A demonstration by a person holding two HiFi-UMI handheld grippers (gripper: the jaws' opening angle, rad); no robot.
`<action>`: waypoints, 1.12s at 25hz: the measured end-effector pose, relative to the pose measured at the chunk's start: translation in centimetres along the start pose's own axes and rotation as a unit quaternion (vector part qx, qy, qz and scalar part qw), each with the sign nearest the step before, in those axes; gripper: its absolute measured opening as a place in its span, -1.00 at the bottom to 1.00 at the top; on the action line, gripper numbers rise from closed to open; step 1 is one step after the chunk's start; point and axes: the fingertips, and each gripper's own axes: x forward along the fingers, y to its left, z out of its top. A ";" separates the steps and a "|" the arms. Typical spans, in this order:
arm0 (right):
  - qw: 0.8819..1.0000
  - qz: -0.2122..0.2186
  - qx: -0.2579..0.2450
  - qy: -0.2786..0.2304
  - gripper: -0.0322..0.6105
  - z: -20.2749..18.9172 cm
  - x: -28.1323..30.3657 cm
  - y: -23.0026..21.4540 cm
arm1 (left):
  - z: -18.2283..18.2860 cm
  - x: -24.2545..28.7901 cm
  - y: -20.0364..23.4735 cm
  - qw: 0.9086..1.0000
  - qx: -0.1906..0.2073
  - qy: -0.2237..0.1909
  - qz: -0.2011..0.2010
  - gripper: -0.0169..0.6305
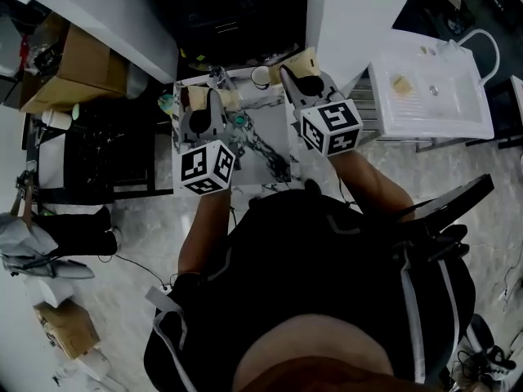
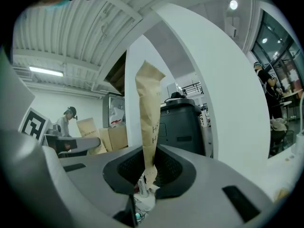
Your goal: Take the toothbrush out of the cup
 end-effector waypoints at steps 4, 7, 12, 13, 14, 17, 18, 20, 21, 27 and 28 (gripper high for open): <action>1.000 0.004 -0.002 0.006 -0.72 -0.3 0.2 0.5 | -0.1 -0.6 -0.1 1.000 -0.002 -0.003 0.002 -0.86; 1.000 0.009 -0.011 0.011 -0.72 -0.4 0.4 0.8 | 0.0 -0.7 -0.2 1.000 0.002 -0.005 0.005 -0.86; 1.000 0.011 -0.020 0.011 -0.72 -0.2 0.5 1.0 | 0.1 -1.0 -0.2 1.000 0.001 -0.007 0.007 -0.86; 1.000 0.012 -0.020 0.010 -0.72 -0.2 0.5 1.0 | 0.1 -1.0 -0.2 1.000 0.001 -0.007 0.008 -0.86; 1.000 0.013 -0.020 0.010 -0.72 -0.2 0.5 1.1 | 0.2 -1.0 -0.1 1.000 0.001 -0.008 0.009 -0.86; 1.000 0.014 -0.021 0.012 -0.72 -0.2 0.5 1.3 | 0.3 -1.1 0.0 1.000 -0.001 -0.009 0.011 -0.86; 1.000 0.014 -0.021 0.012 -0.72 -0.3 0.5 1.3 | 0.4 -1.1 0.1 1.000 -0.002 -0.010 0.012 -0.86; 1.000 0.013 -0.021 0.013 -0.72 -0.3 0.5 1.2 | 0.3 -1.1 0.2 1.000 -0.002 -0.010 0.013 -0.86; 1.000 0.012 -0.021 0.012 -0.72 -0.3 0.5 1.2 | 0.3 -1.1 0.2 1.000 -0.001 -0.010 0.013 -0.86; 1.000 0.008 -0.022 0.010 -0.72 -0.2 0.5 0.9 | 0.2 -0.7 -0.1 1.000 0.005 -0.011 0.009 -0.86; 1.000 0.007 -0.022 0.010 -0.72 -0.3 0.5 0.9 | 0.2 -0.7 -0.2 1.000 0.009 -0.011 0.009 -0.86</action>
